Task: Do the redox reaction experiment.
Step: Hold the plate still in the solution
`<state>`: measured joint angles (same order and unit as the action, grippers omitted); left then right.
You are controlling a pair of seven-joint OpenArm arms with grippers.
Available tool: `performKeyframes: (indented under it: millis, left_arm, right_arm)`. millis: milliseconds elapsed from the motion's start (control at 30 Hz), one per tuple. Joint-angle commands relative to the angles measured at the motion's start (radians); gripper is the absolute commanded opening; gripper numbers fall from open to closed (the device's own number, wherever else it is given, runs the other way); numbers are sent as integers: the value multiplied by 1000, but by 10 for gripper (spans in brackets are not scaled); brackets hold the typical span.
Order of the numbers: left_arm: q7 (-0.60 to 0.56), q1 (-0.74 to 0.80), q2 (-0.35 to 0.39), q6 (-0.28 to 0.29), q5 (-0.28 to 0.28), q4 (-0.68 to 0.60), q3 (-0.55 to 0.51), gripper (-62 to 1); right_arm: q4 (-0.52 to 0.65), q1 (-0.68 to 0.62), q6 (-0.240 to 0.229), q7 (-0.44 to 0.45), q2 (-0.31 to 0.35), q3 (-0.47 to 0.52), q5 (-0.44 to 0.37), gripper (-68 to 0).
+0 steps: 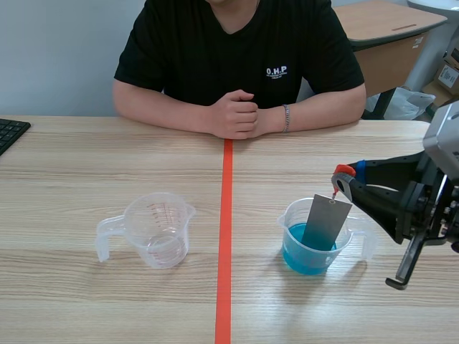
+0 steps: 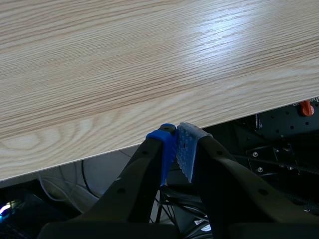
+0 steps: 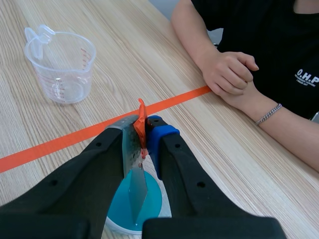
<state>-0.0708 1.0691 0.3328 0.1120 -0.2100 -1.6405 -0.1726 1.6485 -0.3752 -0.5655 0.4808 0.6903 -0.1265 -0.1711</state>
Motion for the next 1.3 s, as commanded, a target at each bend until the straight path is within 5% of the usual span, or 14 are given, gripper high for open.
performKeyframes:
  millis: [0,300,833,1267]
  left_arm:
    - [-7,0,-3,3,-3,-16,0,-569]
    - [-7,0,-3,5,-3,-16,0,-569]
    - [-7,0,-3,6,-4,-16,0,-569]
    - [-8,0,-3,6,-4,-16,0,-569]
  right_arm:
    - [13,12,-2,23,16,13,-8,-660]
    - [44,9,-6,24,16,44,-12,-660]
    - [177,-55,-102,-16,22,176,-20,-660]
    - [304,-77,-180,-163,21,311,-192,-660]
